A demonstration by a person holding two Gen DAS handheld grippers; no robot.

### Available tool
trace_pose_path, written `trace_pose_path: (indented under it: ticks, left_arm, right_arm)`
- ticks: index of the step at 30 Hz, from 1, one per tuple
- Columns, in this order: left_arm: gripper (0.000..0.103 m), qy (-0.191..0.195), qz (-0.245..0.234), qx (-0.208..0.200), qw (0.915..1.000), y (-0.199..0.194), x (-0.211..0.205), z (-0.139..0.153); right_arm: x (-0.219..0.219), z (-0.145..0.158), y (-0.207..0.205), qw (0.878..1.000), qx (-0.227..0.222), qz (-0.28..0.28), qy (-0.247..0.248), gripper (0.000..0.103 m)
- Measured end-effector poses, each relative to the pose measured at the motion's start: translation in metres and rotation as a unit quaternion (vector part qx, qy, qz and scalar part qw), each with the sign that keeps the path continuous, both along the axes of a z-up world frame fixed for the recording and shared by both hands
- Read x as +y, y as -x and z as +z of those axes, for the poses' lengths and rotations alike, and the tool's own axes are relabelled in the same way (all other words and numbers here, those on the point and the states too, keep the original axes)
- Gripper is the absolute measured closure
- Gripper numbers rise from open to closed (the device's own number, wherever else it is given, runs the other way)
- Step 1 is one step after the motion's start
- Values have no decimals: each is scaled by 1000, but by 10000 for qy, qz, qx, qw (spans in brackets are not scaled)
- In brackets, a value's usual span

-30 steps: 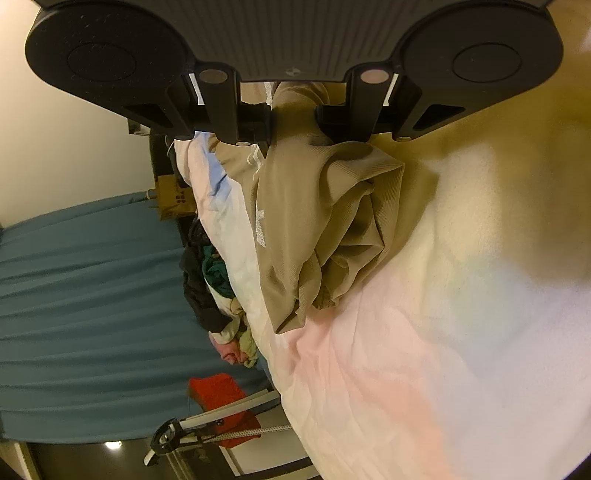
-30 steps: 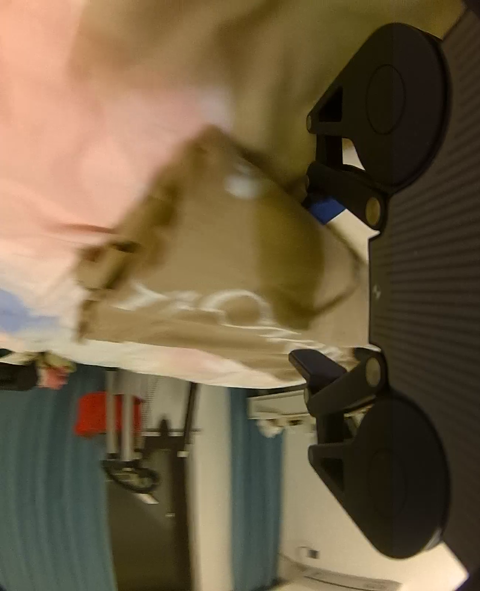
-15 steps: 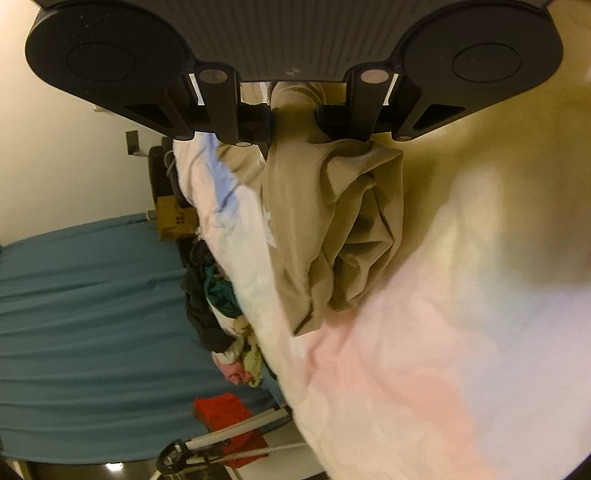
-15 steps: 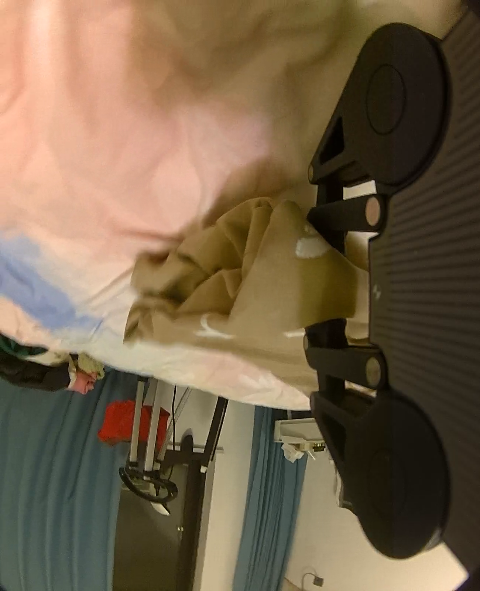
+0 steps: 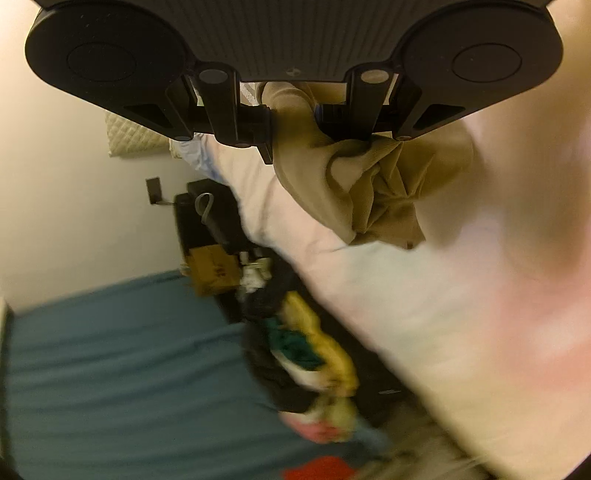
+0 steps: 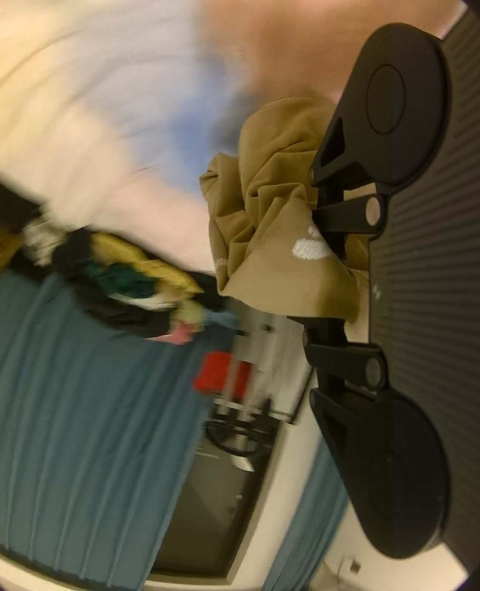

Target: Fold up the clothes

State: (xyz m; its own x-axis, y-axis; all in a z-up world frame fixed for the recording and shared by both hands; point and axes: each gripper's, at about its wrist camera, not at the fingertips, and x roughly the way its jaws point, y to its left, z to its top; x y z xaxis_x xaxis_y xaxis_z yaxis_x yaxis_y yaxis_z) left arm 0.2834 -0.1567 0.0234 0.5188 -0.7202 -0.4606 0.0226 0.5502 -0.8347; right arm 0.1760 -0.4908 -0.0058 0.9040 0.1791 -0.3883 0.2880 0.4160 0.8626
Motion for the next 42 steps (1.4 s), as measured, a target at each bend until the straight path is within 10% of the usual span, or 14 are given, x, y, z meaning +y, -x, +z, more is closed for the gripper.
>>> trace_pose_path:
  ticks: [5,12,17,22,31,33,36,42]
  left_arm:
    - [80,-39,-376,-763,9964,-68,-81,-26]
    - [81,-903,-899,-436,9909,-79,-110,-141]
    - [71,-1724,-1315,-794,9730,-56,-110,-167]
    - [51,-2361,-1499,-1094,9538,-35,-115,-137]
    - [30,-2936,-1530,-2278,9157,63,-92,-14]
    - [25,-2980,-1480,-2549,9079,89,-84,9]
    - [9,-3114,-1400,-2998,8908,136,-68,42]
    - [0,-3394,-1302,-3767,8520,224,-41,75]
  right_arm:
    - [-59,-1,-46,9959,-415,-404,695,78]
    - [-76,-119,-57,9937,581,-421,863,78]
    - [-65,-176,-30,9927,997,-235,639,75]
    - [-58,-155,-13,9880,1338,-207,748,71]
    - [2,-44,46,9602,1286,116,2477,71]
    - [18,-18,62,9538,1053,165,2809,59]
    - [40,9,94,9446,664,24,3214,14]
    - [71,14,136,9327,262,-104,3597,12]
